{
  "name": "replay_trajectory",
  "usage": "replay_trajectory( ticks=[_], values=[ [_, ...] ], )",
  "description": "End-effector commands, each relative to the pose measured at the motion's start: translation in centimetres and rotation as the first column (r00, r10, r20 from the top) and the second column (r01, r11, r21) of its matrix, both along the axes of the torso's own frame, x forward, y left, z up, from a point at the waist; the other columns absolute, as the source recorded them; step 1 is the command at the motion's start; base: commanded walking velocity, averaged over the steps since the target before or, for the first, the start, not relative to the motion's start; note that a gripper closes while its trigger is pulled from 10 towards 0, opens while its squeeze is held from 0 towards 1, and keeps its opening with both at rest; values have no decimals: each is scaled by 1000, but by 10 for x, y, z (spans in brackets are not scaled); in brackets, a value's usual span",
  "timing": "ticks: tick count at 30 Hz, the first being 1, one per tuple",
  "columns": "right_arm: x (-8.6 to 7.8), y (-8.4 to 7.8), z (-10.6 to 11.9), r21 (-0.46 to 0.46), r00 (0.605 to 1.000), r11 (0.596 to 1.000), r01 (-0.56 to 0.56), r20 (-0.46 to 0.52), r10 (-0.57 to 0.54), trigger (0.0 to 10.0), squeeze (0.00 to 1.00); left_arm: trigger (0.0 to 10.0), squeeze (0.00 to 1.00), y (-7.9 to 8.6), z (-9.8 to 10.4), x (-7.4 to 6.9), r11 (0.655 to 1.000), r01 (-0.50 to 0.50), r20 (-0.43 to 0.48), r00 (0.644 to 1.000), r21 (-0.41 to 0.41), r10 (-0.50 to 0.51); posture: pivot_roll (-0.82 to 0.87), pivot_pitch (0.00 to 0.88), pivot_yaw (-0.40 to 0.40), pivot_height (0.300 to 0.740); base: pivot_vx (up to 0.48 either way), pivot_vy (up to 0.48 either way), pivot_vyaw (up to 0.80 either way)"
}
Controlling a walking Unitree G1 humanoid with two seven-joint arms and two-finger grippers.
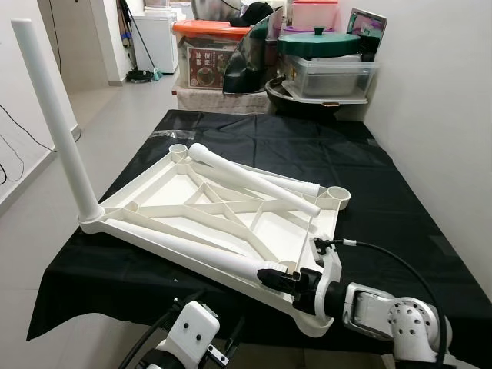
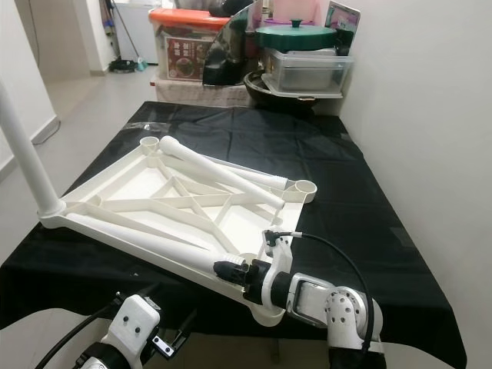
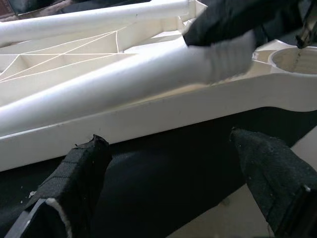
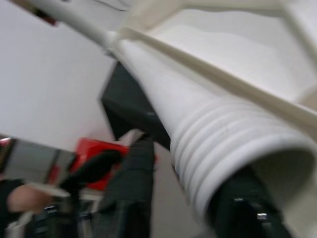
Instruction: Building children table
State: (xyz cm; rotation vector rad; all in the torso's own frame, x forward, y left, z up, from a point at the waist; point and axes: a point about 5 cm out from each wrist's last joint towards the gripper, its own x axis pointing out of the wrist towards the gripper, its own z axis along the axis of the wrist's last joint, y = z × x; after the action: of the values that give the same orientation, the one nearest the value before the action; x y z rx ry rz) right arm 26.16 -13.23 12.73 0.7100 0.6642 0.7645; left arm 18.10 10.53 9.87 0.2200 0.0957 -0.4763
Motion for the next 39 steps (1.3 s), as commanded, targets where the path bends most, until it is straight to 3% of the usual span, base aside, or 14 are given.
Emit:
replay_trajectory(
  ticks=[1, 13, 25, 26, 27, 28, 30, 31, 32, 33, 34, 35, 36, 39],
  values=[
    [3, 2, 11, 46, 998, 999, -27, 50, 25, 0, 0, 10000, 0, 0, -4, 0, 1000, 2, -19, 1000, 16, -2, 96, 0, -100, 740, 0, 0, 0],
    [6, 4, 26, 169, 992, 984, -48, 123, 27, 0, 0, 10000, 0, 0, -5, 0, 1000, 1, -24, 1000, 15, 0, 101, 0, -103, 740, 0, 0, 0],
    [10, -28, 52, 383, 971, 919, -89, 237, -5, 0, 0, 10000, 0, 17, 0, 14, 988, -125, -50, 991, -87, 121, 103, 0, -97, 740, 0, 0, 0],
    [8, -32, 52, 416, 970, 903, -104, 242, 0, 0, 0, 10000, 0, 25, 7, 21, 959, -199, -75, 979, -202, 187, 103, 0, -97, 740, 0, 0, 0],
    [8, -32, 52, 416, 970, 903, -104, 242, 0, 0, 0, 10000, 0, 25, 7, 21, 959, -199, -75, 979, -202, 187, 103, 0, -97, 740, 0, 0, 0],
    [5, -34, 50, 436, 971, 893, -115, 239, 8, 0, 0, 10000, 0, 31, 21, 29, 903, -235, -84, 972, -358, 220, 106, 0, -96, 740, 0, 0, 0],
    [5, -34, 50, 436, 971, 893, -115, 239, 8, 0, 0, 10000, 0, 31, 21, 29, 903, -235, -84, 972, -358, 220, 106, 0, -96, 740, 0, 0, 0],
    [1, -36, 47, 457, 973, 881, -123, 232, 15, 0, 0, 10000, 490, 37, 38, 36, 825, -246, -82, 968, -509, 238, 111, 0, -96, 740, 0, 0, 0],
    [-1, -38, 44, 478, 974, 870, -124, 226, 15, 0, 0, 10000, 494, 44, 55, 42, 735, -227, -65, 968, -639, 242, 113, 0, -95, 740, 0, 0, 0],
    [-3, -41, 41, 493, 976, 861, -121, 216, 14, 0, 0, 10000, 851, 51, 70, 46, 654, -192, -37, 969, -732, 243, 113, 0, -95, 740, 0, 0, 0],
    [-3, -41, 41, 493, 976, 861, -121, 216, 14, 0, 0, 10000, 851, 51, 70, 46, 654, -192, -37, 969, -732, 243, 113, 0, -95, 740, 0, 0, 0],
    [-5, -43, 39, 500, 978, 858, -118, 208, 13, 0, 0, 10000, 1000, 56, 80, 48, 598, -170, -17, 967, -783, 253, 113, 0, -95, 740, 0, 0, 0],
    [-7, -45, 37, 504, 979, 855, -121, 203, 18, 0, 0, 10000, 1000, 62, 89, 51, 545, -145, 5, 965, -826, 264, 116, 0, -95, 740, 0, 0, 0],
    [-8, -45, 35, 505, 980, 854, -125, 197, 27, 0, 0, 10000, 1000, 64, 94, 51, 525, -120, 20, 967, -843, 253, 114, 0, -91, 740, 0, 0, 0]
  ],
)
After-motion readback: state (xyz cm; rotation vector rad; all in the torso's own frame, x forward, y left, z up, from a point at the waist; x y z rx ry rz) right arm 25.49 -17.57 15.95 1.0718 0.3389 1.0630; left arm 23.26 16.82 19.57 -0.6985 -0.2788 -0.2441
